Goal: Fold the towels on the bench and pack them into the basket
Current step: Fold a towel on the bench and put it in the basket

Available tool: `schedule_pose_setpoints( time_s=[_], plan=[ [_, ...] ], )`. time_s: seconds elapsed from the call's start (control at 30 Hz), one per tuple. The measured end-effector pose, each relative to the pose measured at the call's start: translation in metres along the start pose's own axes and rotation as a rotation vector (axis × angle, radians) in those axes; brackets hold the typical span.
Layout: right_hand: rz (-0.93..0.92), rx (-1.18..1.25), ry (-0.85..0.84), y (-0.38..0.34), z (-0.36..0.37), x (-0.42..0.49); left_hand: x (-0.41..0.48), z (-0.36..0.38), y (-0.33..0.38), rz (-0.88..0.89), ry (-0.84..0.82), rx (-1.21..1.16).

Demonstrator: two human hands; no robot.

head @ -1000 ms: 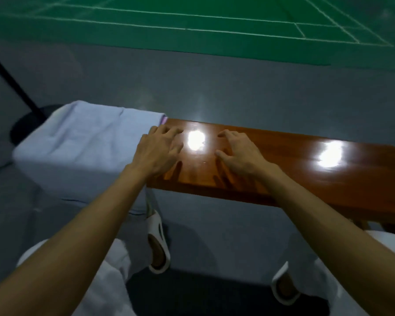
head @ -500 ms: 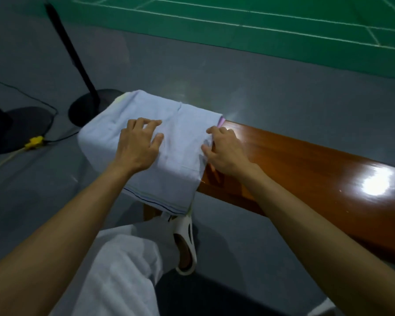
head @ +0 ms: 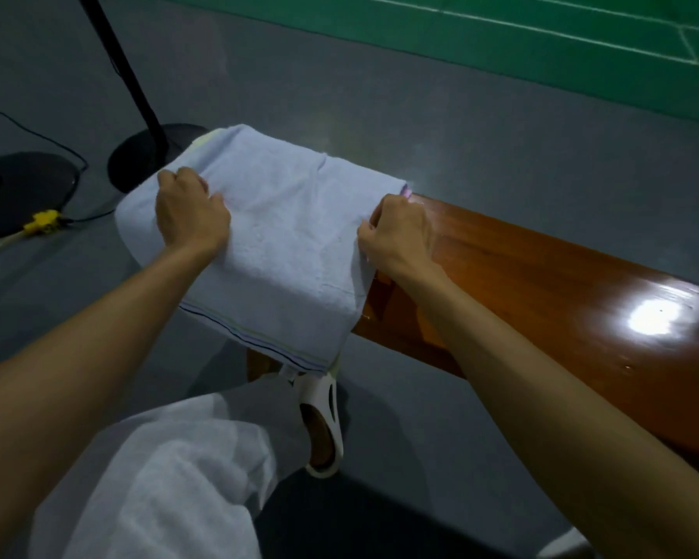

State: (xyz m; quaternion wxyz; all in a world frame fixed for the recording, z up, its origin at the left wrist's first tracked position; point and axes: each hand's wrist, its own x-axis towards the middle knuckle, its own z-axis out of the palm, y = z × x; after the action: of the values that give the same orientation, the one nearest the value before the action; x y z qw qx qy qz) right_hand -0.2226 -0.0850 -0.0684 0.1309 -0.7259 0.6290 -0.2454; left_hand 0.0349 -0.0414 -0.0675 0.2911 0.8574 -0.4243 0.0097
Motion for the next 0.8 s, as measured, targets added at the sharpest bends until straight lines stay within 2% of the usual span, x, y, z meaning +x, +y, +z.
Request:
schedule_pose_setpoints(
  time_s=[0.17,0.33,0.43,0.6,0.8],
  plan=[
    [0.025,0.063,0.018,-0.004,-0.005,0.002,0.005,-0.006,0.007,-0.021,0.000,0.040],
    [-0.028,0.208,0.172,0.000,-0.029,-0.006,-0.018,-0.022,0.030,0.140,0.163,0.038],
    [-0.055,0.259,0.249,0.011,-0.049,-0.012,-0.032,-0.033,0.051,0.217,0.187,-0.039],
    [-0.032,0.194,0.305,0.055,-0.093,-0.029,-0.068,-0.038,0.100,0.428,0.114,-0.058],
    [0.153,0.063,0.289,0.151,-0.164,-0.063,-0.128,-0.007,0.158,0.601,-0.083,-0.008]
  ],
)
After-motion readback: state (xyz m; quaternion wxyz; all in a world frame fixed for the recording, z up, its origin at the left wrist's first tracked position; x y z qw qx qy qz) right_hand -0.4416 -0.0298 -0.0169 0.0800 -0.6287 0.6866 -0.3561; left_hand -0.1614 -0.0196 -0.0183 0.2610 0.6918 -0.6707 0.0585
